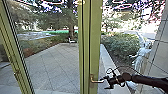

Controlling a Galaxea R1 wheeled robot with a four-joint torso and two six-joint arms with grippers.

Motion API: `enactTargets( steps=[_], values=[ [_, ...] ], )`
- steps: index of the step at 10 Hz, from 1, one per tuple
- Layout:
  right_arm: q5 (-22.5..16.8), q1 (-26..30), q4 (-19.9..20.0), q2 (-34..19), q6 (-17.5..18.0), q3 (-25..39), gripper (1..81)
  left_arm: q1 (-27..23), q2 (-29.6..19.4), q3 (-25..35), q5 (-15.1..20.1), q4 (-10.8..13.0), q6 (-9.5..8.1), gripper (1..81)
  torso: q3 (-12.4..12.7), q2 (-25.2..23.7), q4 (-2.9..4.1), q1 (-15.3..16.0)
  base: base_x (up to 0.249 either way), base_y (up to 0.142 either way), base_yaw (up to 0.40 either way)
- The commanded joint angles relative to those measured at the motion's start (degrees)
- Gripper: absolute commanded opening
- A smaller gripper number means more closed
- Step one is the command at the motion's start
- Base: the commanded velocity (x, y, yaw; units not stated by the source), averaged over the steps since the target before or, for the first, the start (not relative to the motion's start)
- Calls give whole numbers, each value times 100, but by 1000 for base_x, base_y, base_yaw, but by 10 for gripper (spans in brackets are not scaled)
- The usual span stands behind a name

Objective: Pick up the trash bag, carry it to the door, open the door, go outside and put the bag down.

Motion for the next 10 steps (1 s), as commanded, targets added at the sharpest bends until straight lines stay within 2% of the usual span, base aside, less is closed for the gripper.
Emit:
enactTargets(
  steps=[1, 3, 6, 10],
  values=[
    [-481, 1039, -576, 176, 682, -229, 811, -321, -78, 62, 258, -26, 17, 10, 0, -2, 0, 0, 0, 0, 0],
    [-507, 1092, -939, 317, 1053, -396, 811, -312, -78, 62, 258, -26, 17, 10, 0, 0, 0, 2, 0, 0, 0],
    [-805, 1223, -1018, 720, 1124, -939, 811, -294, -96, 62, 258, -34, 17, 10, -2, 0, 0, 4, 0, 0, 0],
    [-999, 1215, -1045, 1169, 1115, -1547, 811, -285, -87, 62, 249, -34, 17, 10, -2, 2, 0, 4, 0, 0, 0]
  ],
)
